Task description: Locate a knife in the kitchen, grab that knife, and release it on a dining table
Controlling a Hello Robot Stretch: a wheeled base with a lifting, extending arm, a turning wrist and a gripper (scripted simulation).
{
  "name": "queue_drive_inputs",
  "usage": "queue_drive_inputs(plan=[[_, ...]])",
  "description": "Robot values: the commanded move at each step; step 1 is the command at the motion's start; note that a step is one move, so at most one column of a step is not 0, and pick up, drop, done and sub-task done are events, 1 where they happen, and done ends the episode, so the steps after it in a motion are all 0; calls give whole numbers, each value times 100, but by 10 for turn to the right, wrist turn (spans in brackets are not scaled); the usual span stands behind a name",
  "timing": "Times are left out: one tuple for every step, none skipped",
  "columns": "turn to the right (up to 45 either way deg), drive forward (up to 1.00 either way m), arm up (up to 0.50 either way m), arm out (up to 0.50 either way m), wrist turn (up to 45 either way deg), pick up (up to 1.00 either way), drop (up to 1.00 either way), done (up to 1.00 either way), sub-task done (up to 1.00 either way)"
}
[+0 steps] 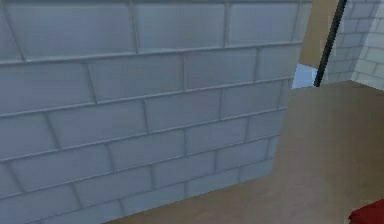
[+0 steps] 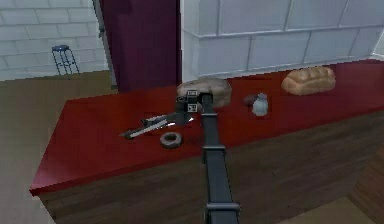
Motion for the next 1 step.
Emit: queue_drive_inputs(plan=[[0, 0, 0, 0, 0, 100, 0, 0, 0]])
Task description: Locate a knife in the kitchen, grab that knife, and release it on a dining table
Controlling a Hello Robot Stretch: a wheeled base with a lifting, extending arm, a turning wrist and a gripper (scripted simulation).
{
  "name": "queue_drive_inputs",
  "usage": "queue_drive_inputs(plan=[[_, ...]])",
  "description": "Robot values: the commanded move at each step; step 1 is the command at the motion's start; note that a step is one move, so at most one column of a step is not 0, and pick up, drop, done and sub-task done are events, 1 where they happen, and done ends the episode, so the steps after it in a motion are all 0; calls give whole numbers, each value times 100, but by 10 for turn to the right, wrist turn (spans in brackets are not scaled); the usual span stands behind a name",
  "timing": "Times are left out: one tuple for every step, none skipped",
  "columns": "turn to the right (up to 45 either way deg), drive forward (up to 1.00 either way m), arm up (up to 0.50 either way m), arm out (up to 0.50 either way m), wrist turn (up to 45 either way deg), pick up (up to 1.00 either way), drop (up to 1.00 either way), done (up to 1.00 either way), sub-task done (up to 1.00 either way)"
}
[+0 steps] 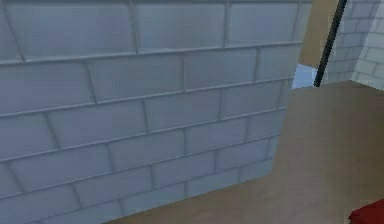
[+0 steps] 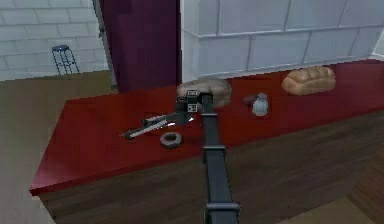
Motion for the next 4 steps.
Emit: queue_drive_inputs(plan=[[0, 0, 10, 0, 0, 0, 0, 0, 0], [0, 0, 6, 0, 0, 0, 0, 0, 0], [0, 0, 0, 0, -450, 0, 0, 0, 0], [0, 0, 0, 0, -150, 0, 0, 0, 0]])
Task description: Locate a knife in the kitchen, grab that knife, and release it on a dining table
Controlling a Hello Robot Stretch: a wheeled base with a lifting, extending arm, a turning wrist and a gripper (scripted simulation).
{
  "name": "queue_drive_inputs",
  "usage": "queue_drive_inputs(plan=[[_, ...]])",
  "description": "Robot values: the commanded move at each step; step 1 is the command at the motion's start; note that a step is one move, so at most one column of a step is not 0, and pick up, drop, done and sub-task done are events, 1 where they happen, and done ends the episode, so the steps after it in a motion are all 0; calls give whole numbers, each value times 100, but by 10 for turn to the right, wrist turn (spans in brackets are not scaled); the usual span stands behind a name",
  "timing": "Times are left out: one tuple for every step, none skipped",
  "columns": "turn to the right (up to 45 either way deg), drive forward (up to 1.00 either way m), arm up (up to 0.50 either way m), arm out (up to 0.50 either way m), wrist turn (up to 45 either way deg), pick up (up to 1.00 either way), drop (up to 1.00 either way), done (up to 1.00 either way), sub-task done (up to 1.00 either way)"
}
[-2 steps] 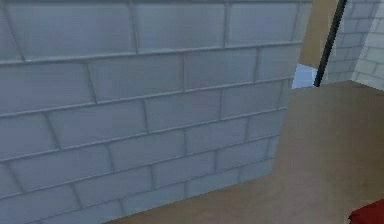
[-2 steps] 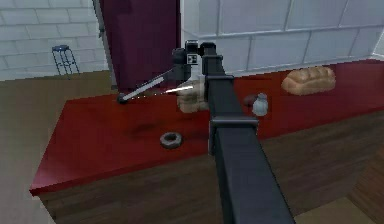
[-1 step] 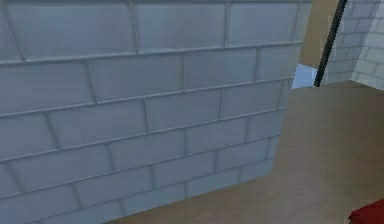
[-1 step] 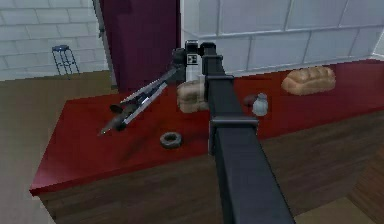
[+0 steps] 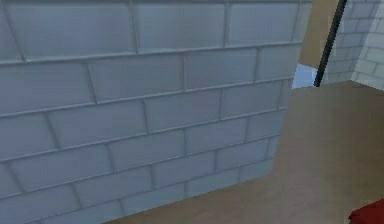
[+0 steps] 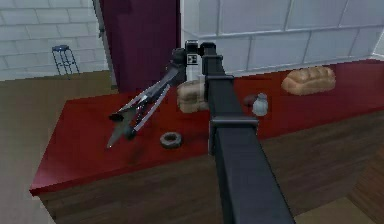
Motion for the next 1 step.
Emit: queue_drive_inputs(plan=[[0, 0, 0, -48, 0, 0, 0, 0, 0]])
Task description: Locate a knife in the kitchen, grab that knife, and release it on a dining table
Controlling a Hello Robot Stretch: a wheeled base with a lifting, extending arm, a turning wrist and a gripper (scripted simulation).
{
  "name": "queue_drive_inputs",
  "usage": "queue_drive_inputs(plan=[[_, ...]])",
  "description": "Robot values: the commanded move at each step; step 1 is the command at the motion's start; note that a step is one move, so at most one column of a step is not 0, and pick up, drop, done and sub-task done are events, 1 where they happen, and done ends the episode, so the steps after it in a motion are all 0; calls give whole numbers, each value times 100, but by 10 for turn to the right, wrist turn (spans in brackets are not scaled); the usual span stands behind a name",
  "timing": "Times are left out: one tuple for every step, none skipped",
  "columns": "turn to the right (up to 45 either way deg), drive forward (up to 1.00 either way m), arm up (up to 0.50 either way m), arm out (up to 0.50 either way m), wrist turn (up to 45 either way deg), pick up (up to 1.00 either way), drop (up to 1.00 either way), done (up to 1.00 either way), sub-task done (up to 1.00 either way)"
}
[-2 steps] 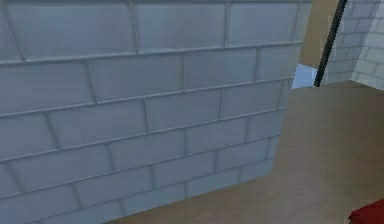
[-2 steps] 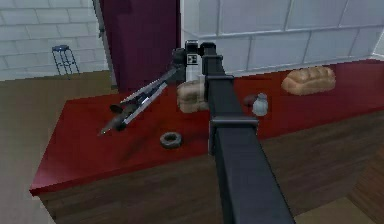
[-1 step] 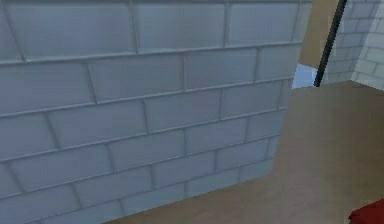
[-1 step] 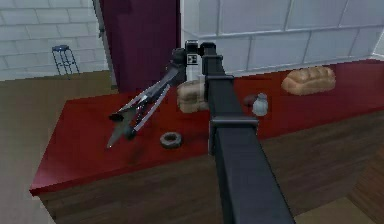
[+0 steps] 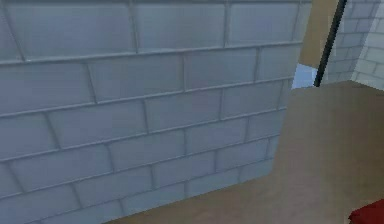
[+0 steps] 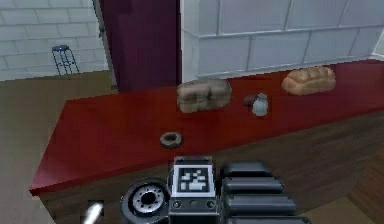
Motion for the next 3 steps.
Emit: queue_drive_inputs(plan=[[-450, 0, 0, 0, 0, 0, 0, 0, 0], [-450, 0, 0, 0, 0, 0, 0, 0, 0], [-330, 0, 0, 0, 0, 0, 0, 0, 0]])
